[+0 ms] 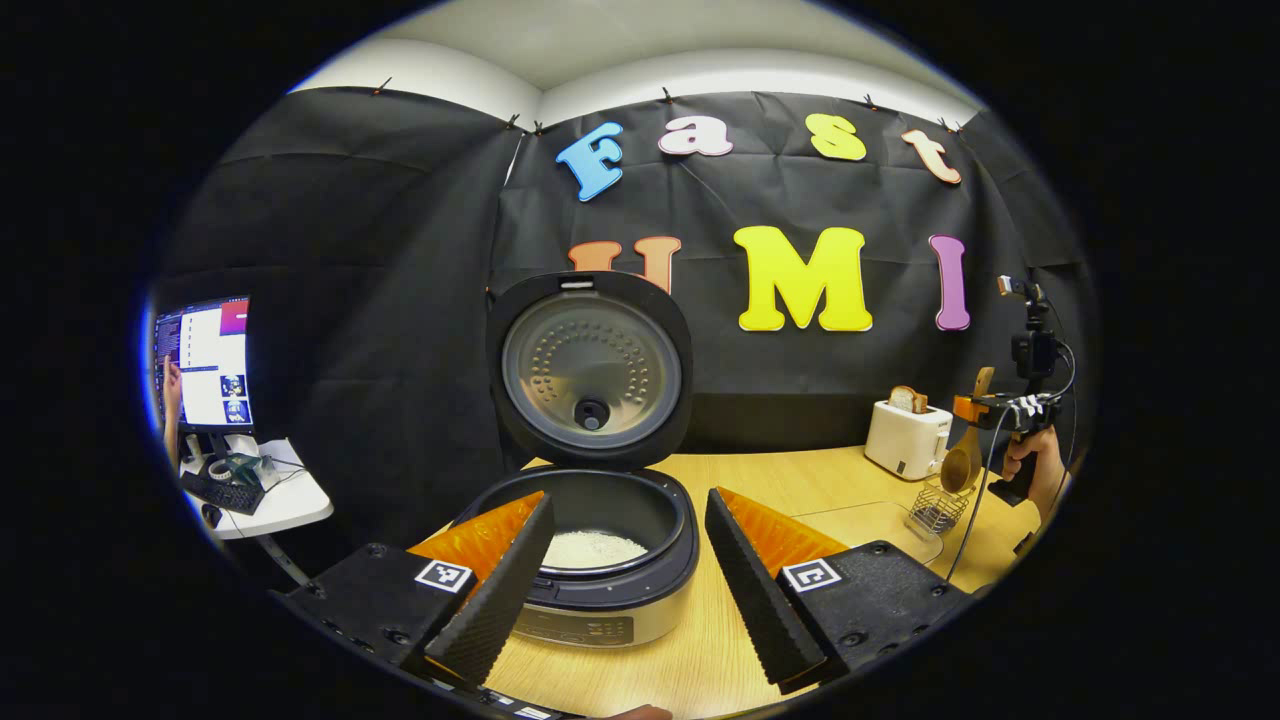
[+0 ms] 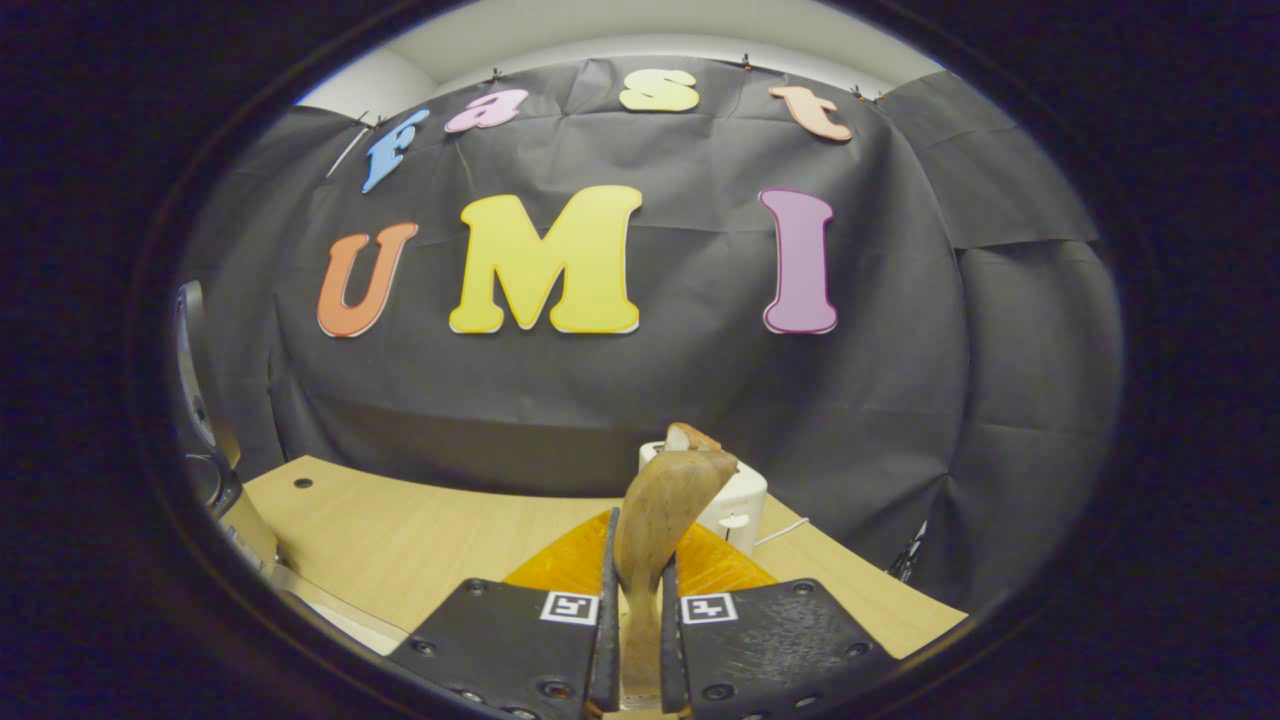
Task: Close the left gripper, press the button to open the rice cooker; take a wooden spoon from the chopstick holder with the right hand, scoop a spoonful of rice and pour it into the rice cooker, then put the wooden spoon back into the chopstick holder.
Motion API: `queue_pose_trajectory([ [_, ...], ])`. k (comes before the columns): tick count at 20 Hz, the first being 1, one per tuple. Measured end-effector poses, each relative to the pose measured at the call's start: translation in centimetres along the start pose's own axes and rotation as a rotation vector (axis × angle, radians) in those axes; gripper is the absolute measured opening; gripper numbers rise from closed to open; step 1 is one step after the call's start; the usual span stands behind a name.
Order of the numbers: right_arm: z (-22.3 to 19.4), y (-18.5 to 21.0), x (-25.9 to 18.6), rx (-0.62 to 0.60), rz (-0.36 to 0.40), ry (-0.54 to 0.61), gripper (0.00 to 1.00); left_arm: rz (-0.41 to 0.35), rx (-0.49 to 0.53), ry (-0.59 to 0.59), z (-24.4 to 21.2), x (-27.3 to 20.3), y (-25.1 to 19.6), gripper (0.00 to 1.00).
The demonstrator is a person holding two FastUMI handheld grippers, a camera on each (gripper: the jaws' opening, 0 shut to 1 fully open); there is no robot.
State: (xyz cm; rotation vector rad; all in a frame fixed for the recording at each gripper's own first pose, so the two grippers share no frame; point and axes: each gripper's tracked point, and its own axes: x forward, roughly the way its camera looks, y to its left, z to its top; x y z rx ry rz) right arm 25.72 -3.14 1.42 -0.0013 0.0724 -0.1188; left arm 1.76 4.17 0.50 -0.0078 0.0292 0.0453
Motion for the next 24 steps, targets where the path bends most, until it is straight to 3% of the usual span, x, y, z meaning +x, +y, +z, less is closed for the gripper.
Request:
queue_pose_trajectory([
  [6,-3.0,1.4,0.7,0.104,0.09,0.091,0.18,-0.041,0.021,-0.01,0.3,-0.3,-1.9,0.97],
  [8,-2.7,0.8,0.5,0.098,0.082,0.076,0.39,-0.038,0.023,-0.015,0.4,-0.4,-2.1,0.96],
  [10,-2.0,0.0,0.3,0.091,0.066,0.058,0.47,-0.027,0.022,-0.017,0.4,-0.5,-2.1,0.97],
  [12,-2.1,-0.6,-0.1,0.09,0.064,0.052,0.7,-0.007,0.022,-0.019,0.5,-0.5,-1.8,0.96],
  [17,-1.4,-1.9,-1.7,0.058,0.075,0.026,0.97,-0.007,0.026,-0.04,1.1,-0.6,-2.2,0.97],
  [22,-0.9,-1.6,-5.0,0.034,0.121,-0.012,0.96,0.023,0.048,-0.027,2.2,0.2,-1.3,0.97],
  [23,-1.2,-1.3,-5.7,0.037,0.138,-0.017,0.92,0.024,0.052,-0.031,2.7,0.5,-1.2,0.97],
  [24,-1.2,-0.9,-6.5,0.037,0.155,-0.022,0.96,0.021,0.052,-0.037,3.4,0.8,-1.2,0.97],
])
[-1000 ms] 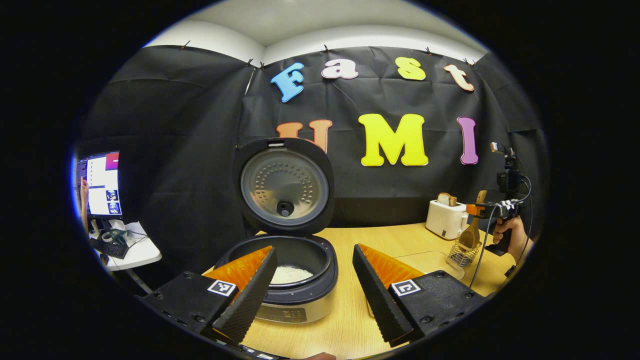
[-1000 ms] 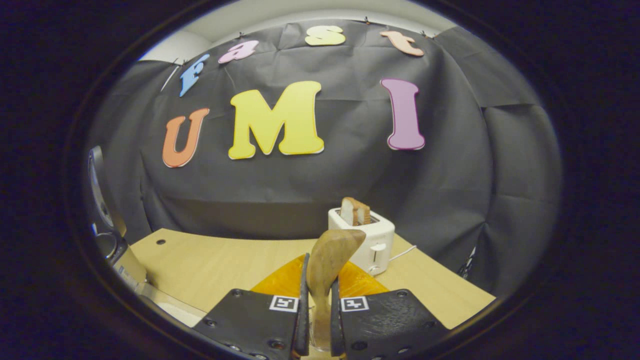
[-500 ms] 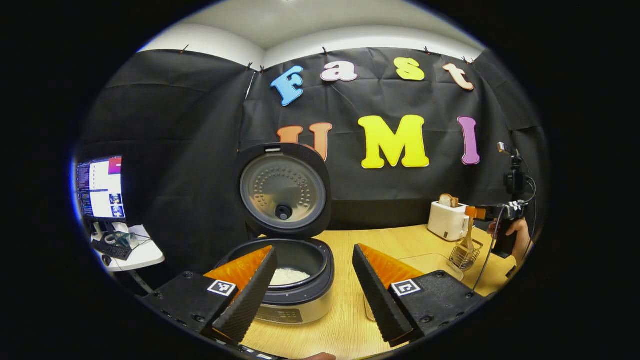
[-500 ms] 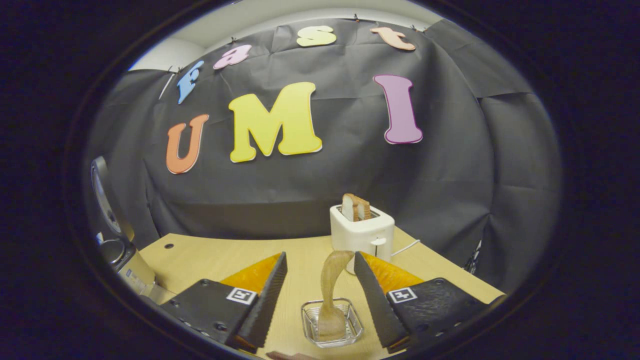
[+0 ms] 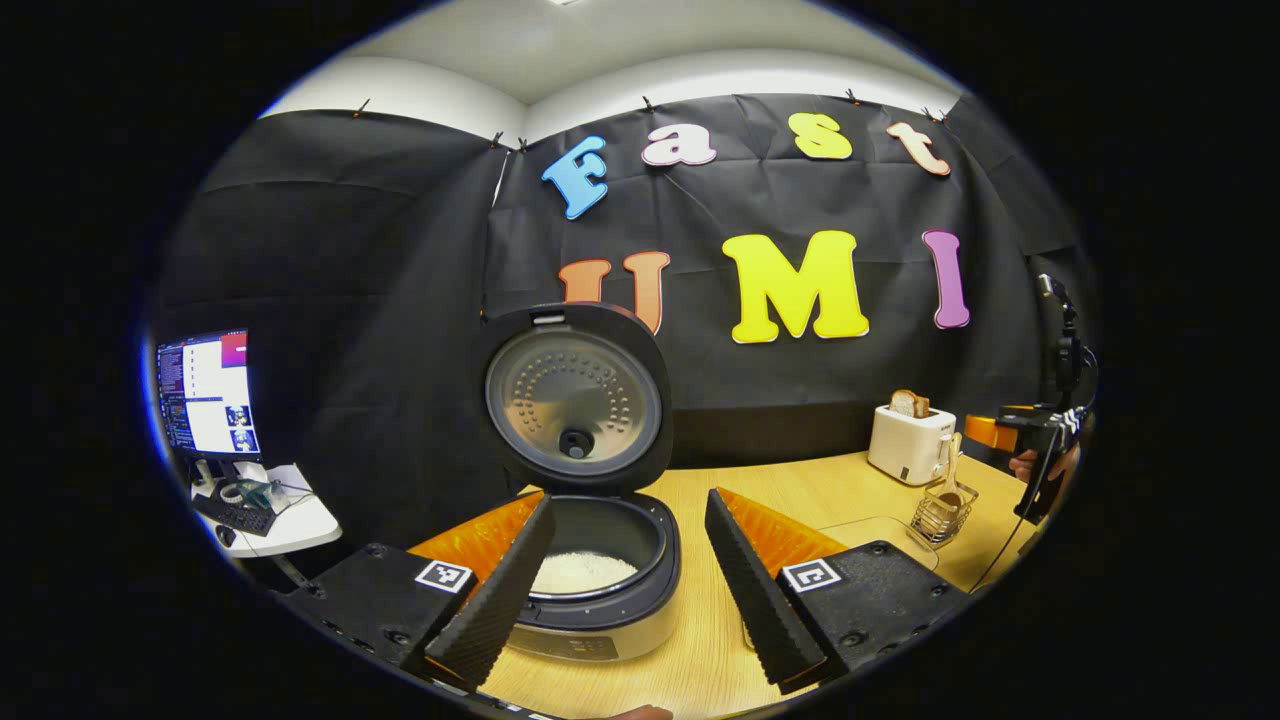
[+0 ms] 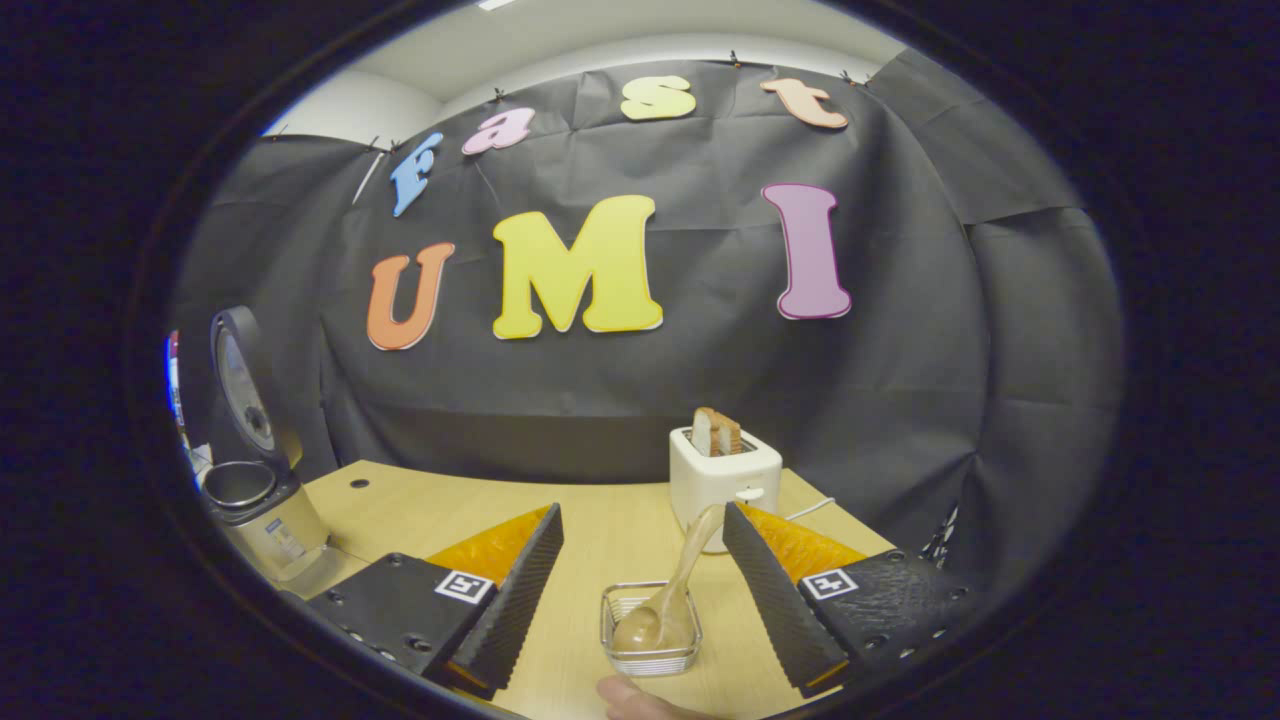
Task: Close the left gripper, press the button to open the rice cooker; take a wooden spoon from the chopstick holder with the right hand, scoop a spoonful of rice and pour it into the rice cooker, then put the wooden spoon back into the chopstick holder.
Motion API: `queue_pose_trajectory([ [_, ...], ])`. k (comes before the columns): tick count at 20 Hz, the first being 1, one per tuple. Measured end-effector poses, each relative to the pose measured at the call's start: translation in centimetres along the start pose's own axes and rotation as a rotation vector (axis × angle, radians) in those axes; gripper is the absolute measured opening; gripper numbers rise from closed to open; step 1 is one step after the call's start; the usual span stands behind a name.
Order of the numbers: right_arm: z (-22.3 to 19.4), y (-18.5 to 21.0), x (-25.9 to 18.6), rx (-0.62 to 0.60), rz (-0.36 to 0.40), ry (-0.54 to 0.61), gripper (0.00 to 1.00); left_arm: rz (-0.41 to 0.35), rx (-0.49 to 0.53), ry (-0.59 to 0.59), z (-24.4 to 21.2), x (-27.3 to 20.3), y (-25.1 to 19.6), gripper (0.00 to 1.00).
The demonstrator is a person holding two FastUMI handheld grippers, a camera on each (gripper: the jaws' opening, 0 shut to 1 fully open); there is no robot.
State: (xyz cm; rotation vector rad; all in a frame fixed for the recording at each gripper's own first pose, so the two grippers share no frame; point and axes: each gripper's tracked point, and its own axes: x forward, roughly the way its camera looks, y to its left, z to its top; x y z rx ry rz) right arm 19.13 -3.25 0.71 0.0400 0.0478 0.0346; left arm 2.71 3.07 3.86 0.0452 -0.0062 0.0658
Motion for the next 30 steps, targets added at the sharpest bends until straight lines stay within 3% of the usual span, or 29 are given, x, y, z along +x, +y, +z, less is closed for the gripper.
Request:
queue_pose_trajectory([
  [1,-0.3,0.5,-0.7,-0.004,0.015,-0.002,0.91,-0.001,-0.004,-0.005,0.7,0.4,0.0,0.97],
  [2,-0.4,0.8,-1.3,-0.01,0.027,-0.004,0.96,-0.002,-0.007,-0.011,1.5,0.7,0.1,0.96],
  [4,-0.7,1.2,-2.7,-0.007,0.047,-0.013,0.92,-0.002,0.007,-0.026,3.4,1.5,0.3,0.96],
  [11,-2.0,2.0,-6.5,-0.008,0.092,-0.029,0.91,0.089,0.065,-0.097,10.2,3.8,4.2,0.96],
  [15,-2.6,1.7,-7.1,0.019,0.104,-0.023,1.0,0.04,0.005,-0.118,13.3,5.5,3.4,0.96],
  [18,-4.4,0.7,-7.6,0.054,0.082,0.036,0.92,0.081,0.021,-0.094,14.9,7.2,4.9,0.97],
  [19,-4.6,1.0,-8.1,0.071,0.094,0.047,0.96,0.083,0.025,-0.107,15.7,8.2,5.0,0.97],
  [22,-4.7,2.1,-8.8,0.081,0.133,0.061,0.92,0.078,-0.023,-0.137,17.7,11.5,5.3,0.97],
  [25,-4.8,2.7,-9.0,0.044,0.14,0.051,0.96,0.13,-0.057,-0.074,16.9,15.3,7.6,0.96],
  [28,-4.9,3.1,-9.2,0.047,0.148,0.054,0.96,0.12,-0.118,0.029,13.5,19.7,9.2,0.96],
  [30,-4.8,3.1,-9.1,0.058,0.152,0.057,0.96,0.133,-0.112,0.02,13.2,21.3,10.2,0.97],
])
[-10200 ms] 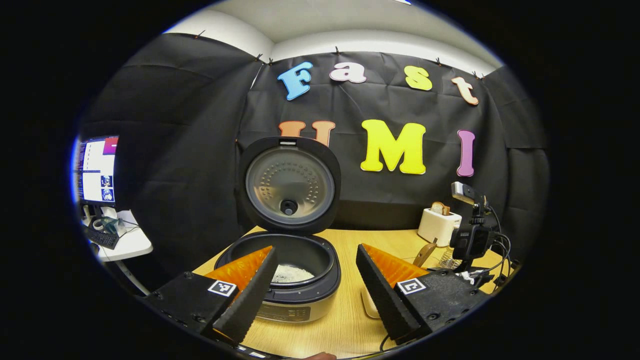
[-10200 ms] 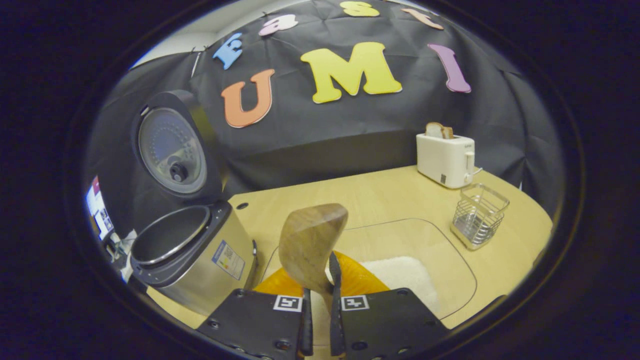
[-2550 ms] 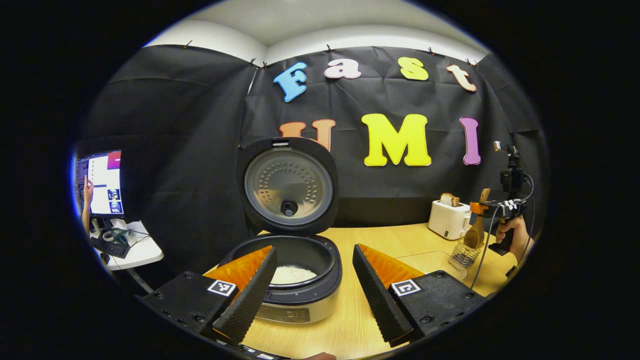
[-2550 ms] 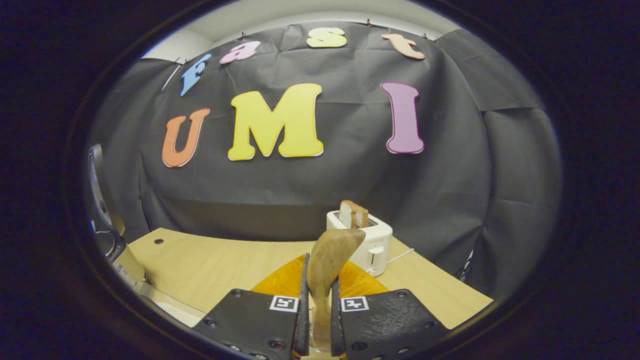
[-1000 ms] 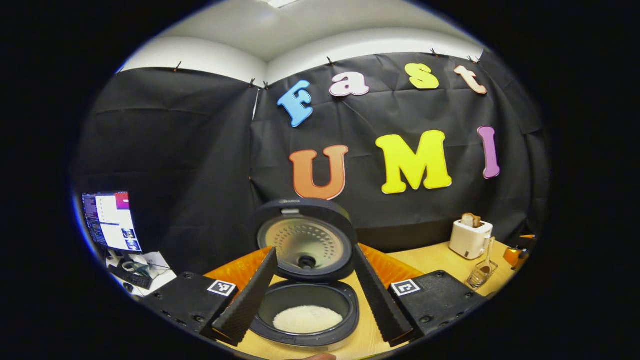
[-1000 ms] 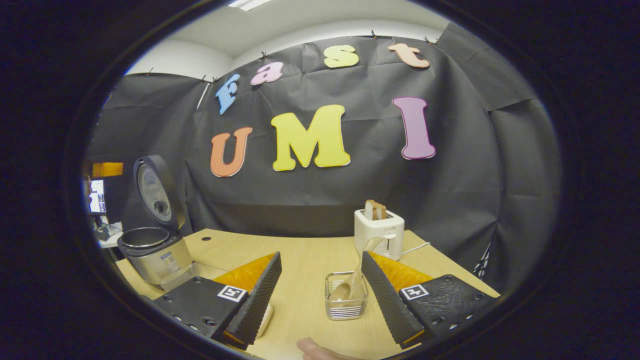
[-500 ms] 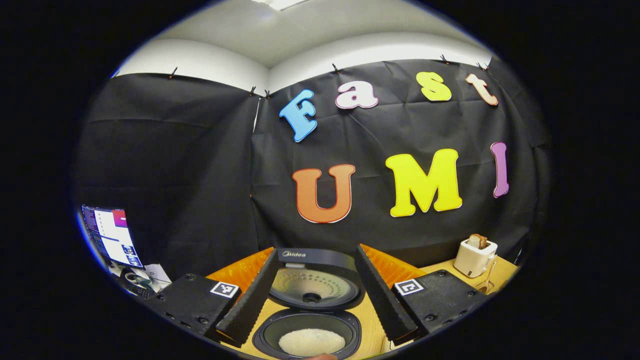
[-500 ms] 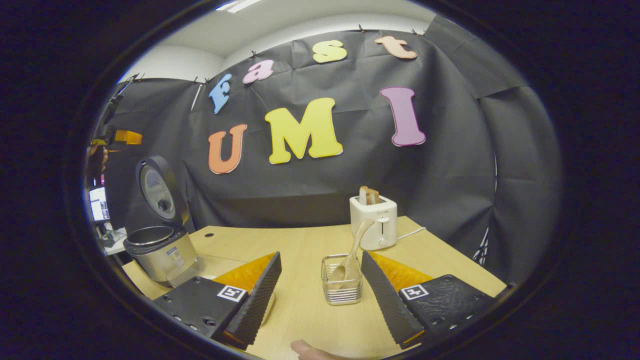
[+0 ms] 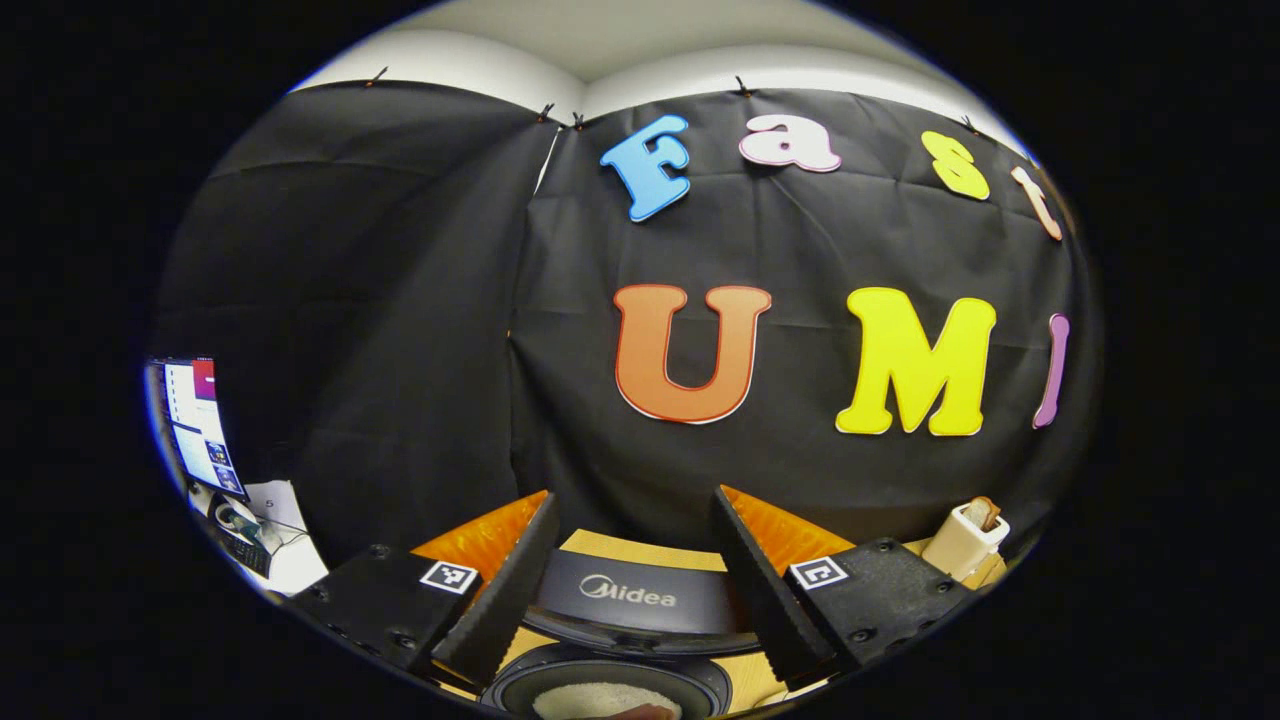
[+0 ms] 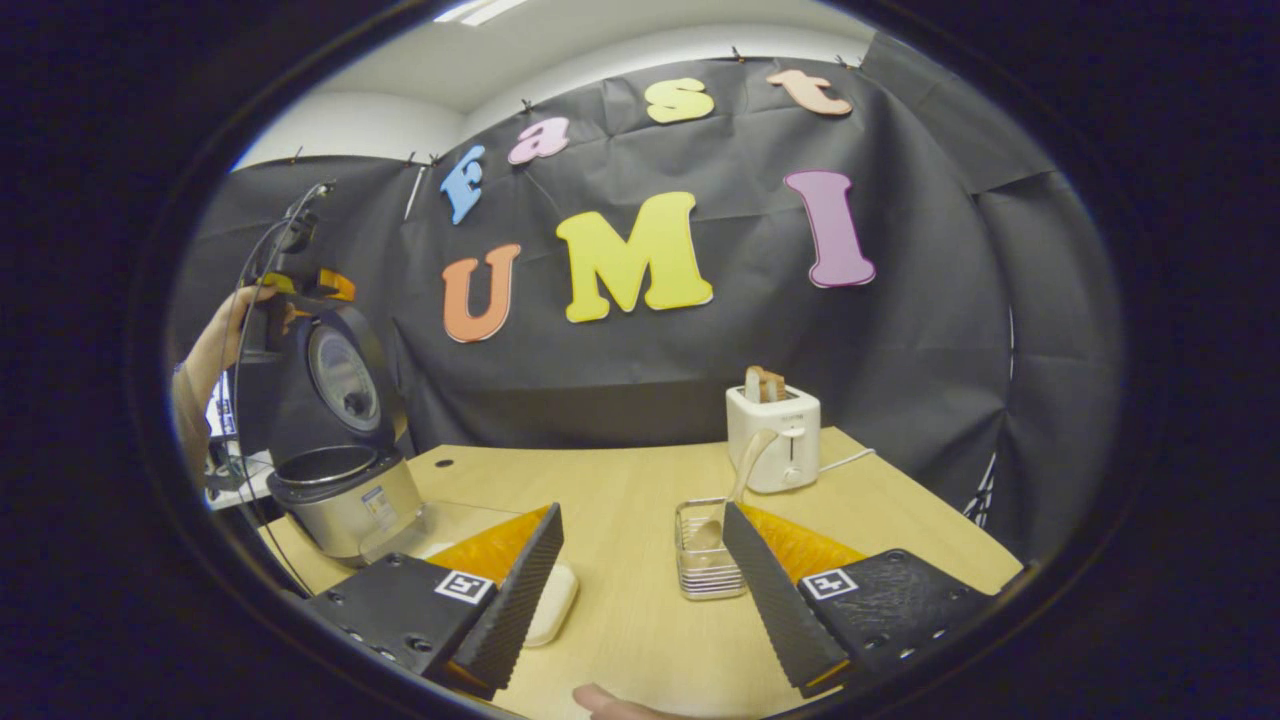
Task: Close the left gripper, press the button to open the rice cooker; take a wooden spoon from the chopstick holder with the right hand, scoop a spoonful of rice and pour it into the rice cooker, then put the wooden spoon back into the chopstick holder.
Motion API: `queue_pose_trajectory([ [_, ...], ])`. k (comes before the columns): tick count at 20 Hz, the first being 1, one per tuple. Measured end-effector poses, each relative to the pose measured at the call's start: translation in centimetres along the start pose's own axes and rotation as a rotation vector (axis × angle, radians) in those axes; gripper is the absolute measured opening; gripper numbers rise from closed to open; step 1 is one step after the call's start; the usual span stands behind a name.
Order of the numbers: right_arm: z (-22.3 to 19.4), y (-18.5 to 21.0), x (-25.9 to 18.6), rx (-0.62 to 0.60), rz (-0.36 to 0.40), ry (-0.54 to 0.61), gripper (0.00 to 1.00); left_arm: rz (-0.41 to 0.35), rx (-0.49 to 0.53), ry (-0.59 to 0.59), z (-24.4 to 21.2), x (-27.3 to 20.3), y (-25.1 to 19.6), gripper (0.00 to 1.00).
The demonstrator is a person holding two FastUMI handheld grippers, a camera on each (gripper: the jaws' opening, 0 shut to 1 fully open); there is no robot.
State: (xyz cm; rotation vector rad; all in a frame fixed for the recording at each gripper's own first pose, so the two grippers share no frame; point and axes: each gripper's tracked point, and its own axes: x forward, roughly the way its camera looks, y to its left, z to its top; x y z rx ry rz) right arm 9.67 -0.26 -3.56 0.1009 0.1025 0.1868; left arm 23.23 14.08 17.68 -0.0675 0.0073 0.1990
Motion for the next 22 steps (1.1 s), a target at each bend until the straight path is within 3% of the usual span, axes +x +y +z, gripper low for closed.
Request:
queue_pose_trajectory([
  [1,-0.1,-0.2,0.0,0.005,-0.003,-0.001,0.92,-0.011,0.004,-0.015,0.1,0.7,0.1,0.98],
  [4,0.0,-0.4,0.0,0.032,0.007,-0.006,0.92,-0.058,0.01,-0.067,0.4,2.5,-0.1,0.99],
  [5,0.1,0.0,0.0,0.044,0.024,-0.007,0.96,-0.073,0.007,-0.078,0.6,2.7,-0.2,0.98],
  [8,-0.4,0.4,0.1,0.053,0.045,0.011,0.92,-0.095,0.008,-0.108,0.8,2.8,-0.2,0.99],
  [9,-0.3,0.6,0.0,0.048,0.046,0.009,0.96,-0.099,0.013,-0.112,0.7,2.4,-0.1,0.99],
  [10,-0.2,0.8,-0.2,0.041,0.046,0.005,0.92,-0.104,0.015,-0.116,0.8,2.1,-0.1,0.99],
  [13,-0.1,1.6,-0.7,0.017,0.053,-0.007,0.96,-0.119,0.014,-0.122,0.3,0.6,0.0,1.0],
  [14,0.0,1.8,-0.8,0.012,0.054,-0.008,0.92,-0.126,0.018,-0.132,0.3,0.0,0.1,0.98],
  [17,0.0,2.4,-1.1,0.003,0.057,-0.008,0.92,-0.144,0.031,-0.148,-0.5,-1.9,0.3,1.0],
  [20,0.1,2.7,-1.4,-0.002,0.06,-0.016,0.92,-0.146,0.055,-0.149,-1.7,-3.9,0.7,0.96],
  [21,0.1,2.9,-1.4,0.0,0.064,-0.016,0.92,-0.139,0.053,-0.144,-2.1,-4.6,0.9,0.9],
  [22,0.0,3.1,-1.4,0.0,0.067,-0.014,0.92,-0.128,0.053,-0.145,-2.5,-5.2,1.2,0.95],
])
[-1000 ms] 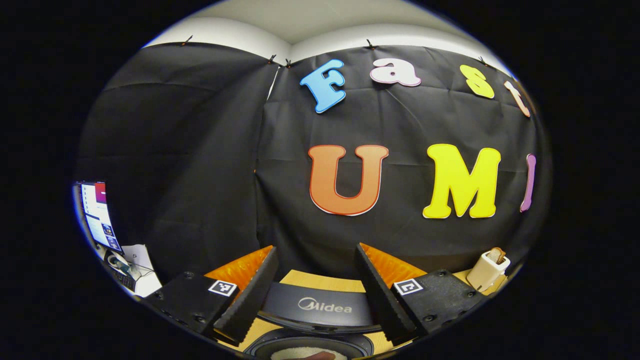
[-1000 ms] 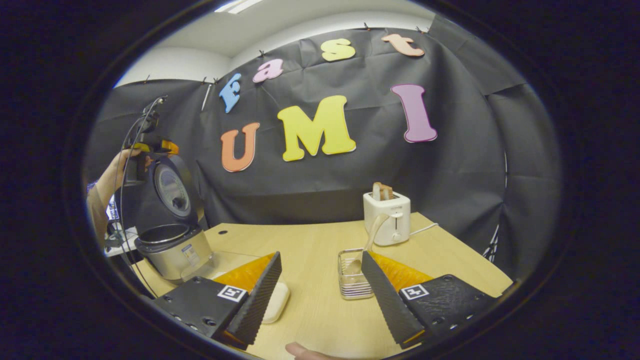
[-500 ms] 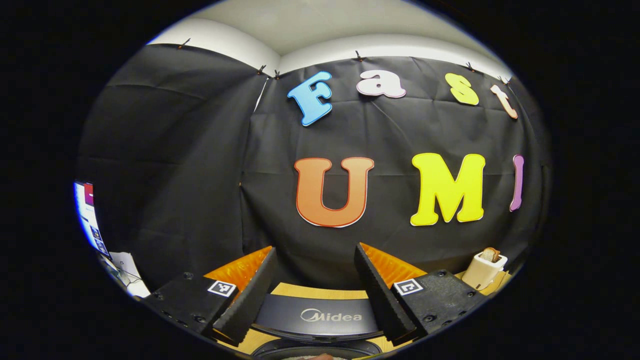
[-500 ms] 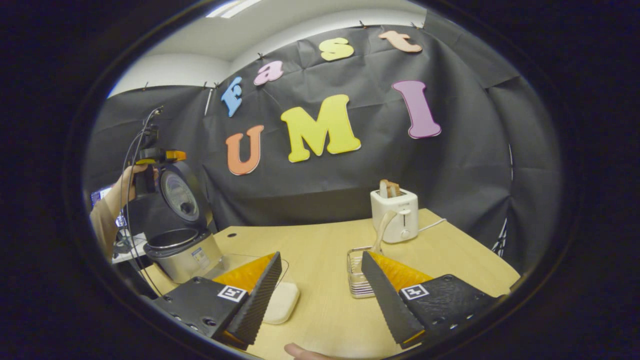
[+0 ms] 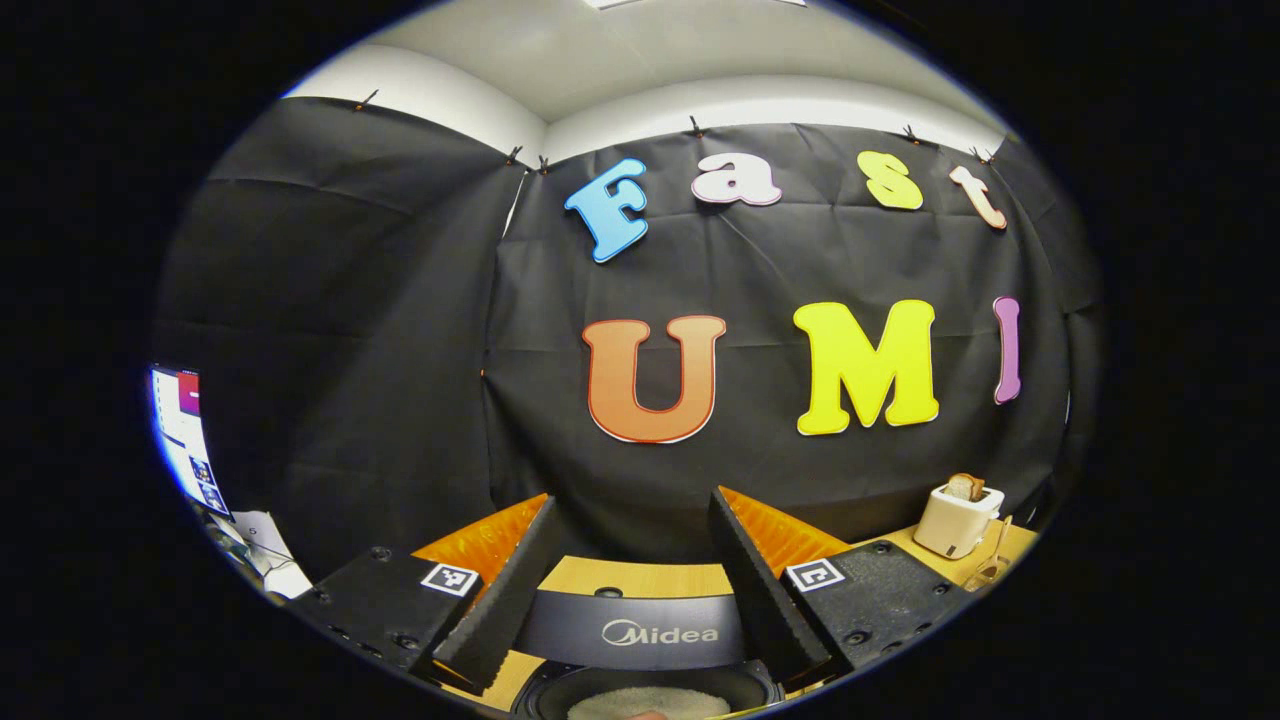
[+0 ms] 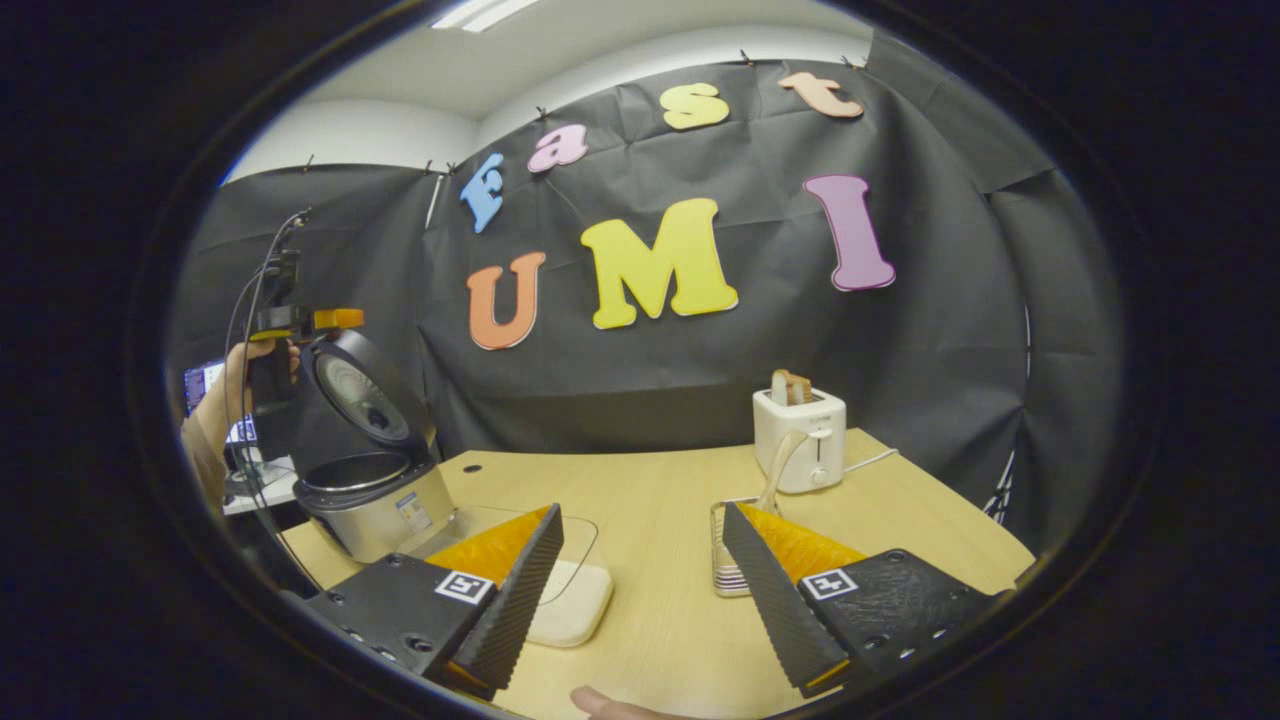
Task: Close the left gripper, press the button to open the rice cooker; take a wooden spoon from the chopstick holder with the right hand, scoop a spoonful of rice and pour it into the rice cooker, then put the wooden spoon back into the chopstick holder.
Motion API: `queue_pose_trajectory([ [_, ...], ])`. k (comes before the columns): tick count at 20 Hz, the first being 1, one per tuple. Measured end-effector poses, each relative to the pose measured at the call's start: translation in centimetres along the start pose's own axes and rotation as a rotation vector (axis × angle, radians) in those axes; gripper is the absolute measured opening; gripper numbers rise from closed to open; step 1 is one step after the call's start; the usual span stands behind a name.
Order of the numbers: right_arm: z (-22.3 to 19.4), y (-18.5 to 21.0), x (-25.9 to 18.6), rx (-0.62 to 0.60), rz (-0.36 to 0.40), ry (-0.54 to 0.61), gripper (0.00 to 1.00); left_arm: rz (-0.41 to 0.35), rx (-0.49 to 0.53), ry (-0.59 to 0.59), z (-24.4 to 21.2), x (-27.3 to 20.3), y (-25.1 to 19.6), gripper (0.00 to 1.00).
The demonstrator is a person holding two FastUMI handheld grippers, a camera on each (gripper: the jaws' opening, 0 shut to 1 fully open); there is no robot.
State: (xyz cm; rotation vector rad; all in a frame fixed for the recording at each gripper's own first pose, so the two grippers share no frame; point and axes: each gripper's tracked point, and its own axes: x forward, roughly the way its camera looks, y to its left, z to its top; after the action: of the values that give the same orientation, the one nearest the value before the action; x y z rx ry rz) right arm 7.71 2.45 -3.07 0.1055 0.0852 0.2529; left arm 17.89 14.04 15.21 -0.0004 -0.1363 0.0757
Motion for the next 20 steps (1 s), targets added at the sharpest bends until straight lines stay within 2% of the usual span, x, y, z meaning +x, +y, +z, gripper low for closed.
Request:
queue_pose_trajectory([
  [3,0.1,-0.1,0.1,-0.002,-0.007,-0.005,0.91,0.028,0.01,-0.026,-0.8,-2.0,0.1,0.95],
  [5,0.0,0.1,0.0,0.0,-0.003,-0.002,0.92,0.02,0.011,-0.034,-1.6,-3.3,-0.4,0.94],
  [6,-0.1,0.3,0.0,-0.001,-0.001,-0.002,0.96,0.008,0.011,-0.026,-2.2,-3.8,-0.7,0.93],
  [7,-0.1,0.3,0.0,-0.002,-0.001,-0.002,0.96,-0.003,0.016,-0.015,-3.2,-4.3,-1.1,0.93],
  [8,-0.1,0.4,0.1,-0.004,0.0,-0.002,0.92,-0.023,0.029,0.001,-3.8,-4.9,-1.9,0.93],
  [10,-0.3,0.7,0.1,-0.001,0.009,0.0,0.92,-0.101,0.071,0.05,-6.2,-5.8,-4.3,0.93],
  [11,-0.4,1.0,0.2,0.003,0.017,0.006,0.96,-0.125,0.102,0.093,-8.0,-6.0,-5.2,0.93],
  [12,-0.6,1.2,0.3,0.007,0.025,0.013,0.92,-0.132,0.143,0.14,-9.7,-6.3,-5.7,0.93],
  [13,-0.7,1.3,0.3,0.01,0.029,0.019,0.96,-0.12,0.185,0.167,-11.1,-6.3,-6.0,0.93],
  [14,-0.8,1.2,0.3,0.013,0.028,0.024,0.92,-0.115,0.215,0.167,-11.8,-6.6,-6.4,0.91],
  [15,-0.8,1.1,0.3,0.014,0.028,0.025,0.92,-0.12,0.232,0.155,-11.9,-6.9,-7.1,0.92],
  [16,-0.7,1.1,0.3,0.014,0.027,0.023,0.96,-0.117,0.237,0.142,-11.9,-7.2,-7.2,0.9],
  [17,-0.8,1.1,0.3,0.015,0.026,0.022,0.92,-0.109,0.23,0.137,-12.1,-7.5,-7.1,0.89],
  [20,-1.1,1.0,0.5,0.027,0.025,0.033,0.92,-0.099,0.153,0.114,-11.4,-8.2,-6.9,0.9],
])
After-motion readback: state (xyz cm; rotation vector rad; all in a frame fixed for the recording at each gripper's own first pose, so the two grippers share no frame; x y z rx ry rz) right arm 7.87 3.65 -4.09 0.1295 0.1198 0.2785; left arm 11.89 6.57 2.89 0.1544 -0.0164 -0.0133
